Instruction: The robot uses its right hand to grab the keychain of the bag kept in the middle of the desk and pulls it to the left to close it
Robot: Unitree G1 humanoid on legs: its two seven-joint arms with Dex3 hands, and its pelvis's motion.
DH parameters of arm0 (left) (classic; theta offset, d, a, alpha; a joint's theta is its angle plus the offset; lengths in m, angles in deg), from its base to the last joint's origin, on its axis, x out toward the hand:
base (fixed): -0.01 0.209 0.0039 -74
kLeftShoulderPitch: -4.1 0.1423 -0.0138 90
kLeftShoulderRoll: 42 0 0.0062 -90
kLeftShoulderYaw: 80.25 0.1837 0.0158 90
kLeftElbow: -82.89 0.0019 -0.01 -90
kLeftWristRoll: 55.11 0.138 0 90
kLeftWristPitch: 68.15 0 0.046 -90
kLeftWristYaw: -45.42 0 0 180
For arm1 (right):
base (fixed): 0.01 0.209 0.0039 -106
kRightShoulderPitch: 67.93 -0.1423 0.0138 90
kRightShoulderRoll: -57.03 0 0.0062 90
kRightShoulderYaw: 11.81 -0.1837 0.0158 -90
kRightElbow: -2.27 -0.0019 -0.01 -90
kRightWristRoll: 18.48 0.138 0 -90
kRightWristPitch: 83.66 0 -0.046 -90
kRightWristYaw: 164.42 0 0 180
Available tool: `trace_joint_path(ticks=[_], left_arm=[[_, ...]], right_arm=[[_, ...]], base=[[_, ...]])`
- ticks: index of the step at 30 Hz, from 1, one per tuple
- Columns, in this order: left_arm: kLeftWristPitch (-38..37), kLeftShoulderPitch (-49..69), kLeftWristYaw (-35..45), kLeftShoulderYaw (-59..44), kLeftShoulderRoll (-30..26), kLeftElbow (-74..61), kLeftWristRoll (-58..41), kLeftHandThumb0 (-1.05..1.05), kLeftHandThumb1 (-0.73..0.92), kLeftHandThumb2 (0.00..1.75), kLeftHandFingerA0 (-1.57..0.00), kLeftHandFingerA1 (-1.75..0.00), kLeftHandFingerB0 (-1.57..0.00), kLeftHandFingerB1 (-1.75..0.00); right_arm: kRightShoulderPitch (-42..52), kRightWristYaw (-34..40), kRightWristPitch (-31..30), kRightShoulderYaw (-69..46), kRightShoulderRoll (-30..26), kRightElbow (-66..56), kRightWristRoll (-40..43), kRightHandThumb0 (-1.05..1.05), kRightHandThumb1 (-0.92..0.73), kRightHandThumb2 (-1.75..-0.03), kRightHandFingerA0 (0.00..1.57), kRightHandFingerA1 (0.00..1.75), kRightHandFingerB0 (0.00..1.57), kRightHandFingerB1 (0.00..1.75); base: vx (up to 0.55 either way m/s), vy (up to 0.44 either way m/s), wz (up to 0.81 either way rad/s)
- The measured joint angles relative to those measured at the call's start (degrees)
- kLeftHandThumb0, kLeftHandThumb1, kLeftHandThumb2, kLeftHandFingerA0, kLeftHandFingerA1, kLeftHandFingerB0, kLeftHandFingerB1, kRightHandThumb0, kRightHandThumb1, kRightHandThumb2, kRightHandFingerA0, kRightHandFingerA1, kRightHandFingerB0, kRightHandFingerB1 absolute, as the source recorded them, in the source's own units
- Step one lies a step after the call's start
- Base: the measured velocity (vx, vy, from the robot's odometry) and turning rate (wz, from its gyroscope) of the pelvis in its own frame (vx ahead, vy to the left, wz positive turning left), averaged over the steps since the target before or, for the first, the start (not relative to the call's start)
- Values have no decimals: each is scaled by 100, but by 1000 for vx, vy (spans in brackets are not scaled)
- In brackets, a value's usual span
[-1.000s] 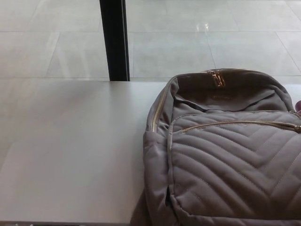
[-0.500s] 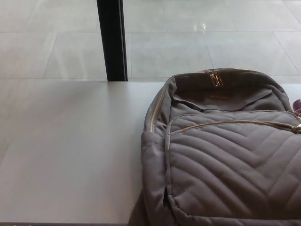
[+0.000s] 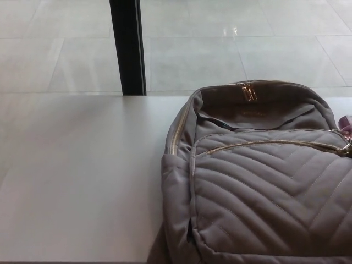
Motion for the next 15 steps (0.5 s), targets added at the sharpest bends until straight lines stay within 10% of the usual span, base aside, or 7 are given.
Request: trace_joint_path(ticks=[5, 6, 10, 11, 12, 15], left_arm=[[0, 1, -2, 1, -1, -8, 0, -105, 87, 88, -75, -104, -57, -106], [0, 0, -2, 1, -1, -8, 0, -105, 86, 88, -75, -104, -55, -106], [-3, -6, -2, 2, -2, -6, 0, -105, 87, 87, -75, -106, -54, -106], [-3, -6, -2, 1, -2, -5, 0, -105, 87, 87, -75, -106, -54, -106], [-2, -5, -2, 1, -1, -5, 0, -105, 66, 130, -76, -108, -55, -110], [-2, -15, -8, 2, -2, 2, 0, -105, 88, 87, -74, -106, -54, -107]], right_arm=[[64, 189, 65, -28, 7, -94, -158, -15, -61, -92, 83, 150, 95, 63], [83, 226, 92, -41, 7, -104, -178, -13, -57, -109, 87, 153, 100, 99], [324, 528, 318, -264, 5, -167, -224, -25, -79, -75, 78, 175, 60, 158], [392, 602, 367, -315, 5, -191, -232, -25, -79, -75, 78, 175, 60, 158], [462, 683, 427, -370, 7, -205, -236, -26, -80, -76, 79, 175, 60, 154], [666, 932, 595, -493, 15, -301, -265, -28, -82, -69, 79, 175, 61, 144]], base=[[0, 0, 0], [0, 0, 0], [0, 0, 0], [0, 0, 0], [0, 0, 0], [0, 0, 0]])
